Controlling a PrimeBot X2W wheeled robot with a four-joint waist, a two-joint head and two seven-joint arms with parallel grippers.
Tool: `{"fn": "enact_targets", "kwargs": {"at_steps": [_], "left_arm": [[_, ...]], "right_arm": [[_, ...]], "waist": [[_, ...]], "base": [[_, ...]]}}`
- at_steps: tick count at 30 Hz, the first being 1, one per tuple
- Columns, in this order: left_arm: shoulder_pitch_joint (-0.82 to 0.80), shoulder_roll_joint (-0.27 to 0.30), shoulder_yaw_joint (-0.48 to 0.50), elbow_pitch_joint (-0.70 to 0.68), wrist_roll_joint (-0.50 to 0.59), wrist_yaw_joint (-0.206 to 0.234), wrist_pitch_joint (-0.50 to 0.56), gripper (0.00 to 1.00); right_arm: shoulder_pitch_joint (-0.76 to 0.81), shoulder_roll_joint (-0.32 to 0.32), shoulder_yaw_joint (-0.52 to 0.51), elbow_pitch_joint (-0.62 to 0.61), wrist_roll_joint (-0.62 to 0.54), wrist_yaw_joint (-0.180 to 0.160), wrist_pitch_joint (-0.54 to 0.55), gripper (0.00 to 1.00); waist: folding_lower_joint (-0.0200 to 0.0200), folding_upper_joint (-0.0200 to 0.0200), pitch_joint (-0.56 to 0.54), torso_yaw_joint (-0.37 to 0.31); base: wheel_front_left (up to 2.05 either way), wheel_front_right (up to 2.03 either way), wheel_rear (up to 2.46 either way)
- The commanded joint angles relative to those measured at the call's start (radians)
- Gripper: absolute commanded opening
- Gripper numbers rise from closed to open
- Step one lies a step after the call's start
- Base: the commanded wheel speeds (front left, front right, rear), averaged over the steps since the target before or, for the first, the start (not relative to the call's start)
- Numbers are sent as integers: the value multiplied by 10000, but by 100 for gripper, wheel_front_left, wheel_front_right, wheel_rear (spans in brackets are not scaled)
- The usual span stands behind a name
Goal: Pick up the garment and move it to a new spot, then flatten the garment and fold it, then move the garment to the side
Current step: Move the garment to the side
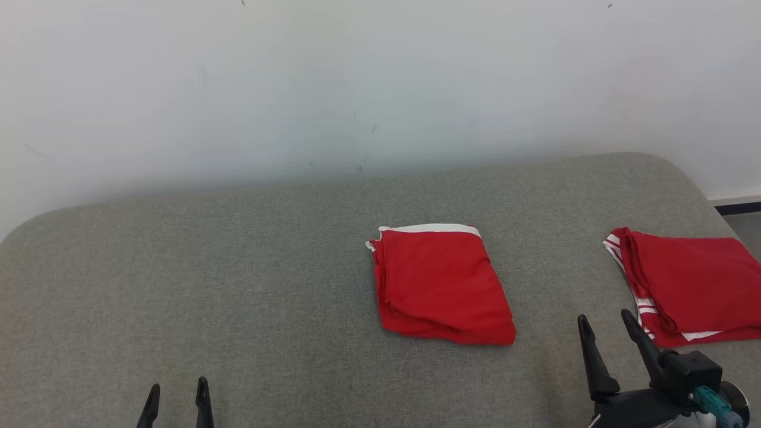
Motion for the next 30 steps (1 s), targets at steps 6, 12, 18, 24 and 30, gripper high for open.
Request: {"fn": "enact_targets", "kwargs": {"at_steps": [6,12,18,24,30], "left_arm": [[30,-6,-55,9,62,-10,-27,100],[-21,-5,-209,-84,143,-38,-27,100],[-165,-8,-398,-272,84,3,-27,100],[-582,-8,-864,-614,34,138,-27,100],[-951,-5,-1354,-906,-53,370,-27,100]], "right_arm": [[-285,-66,264,-40,68,-30,246,100],[-1120,-134,354,-318,525,-30,1995,100],[-2305,-478,636,-413,1296,-30,5140,100],[-3411,-222,-366,-62,1139,-28,7363,100],[-4131,-279,-700,426,738,-30,8651,100]], "waist": [[0,0,62,84],[0,0,277,228],[0,0,688,546],[0,0,1598,1213],[0,0,2338,1868]], "base": [[0,0,0],[0,0,0],[0,0,0],[0,0,0],[0,0,0]]}}
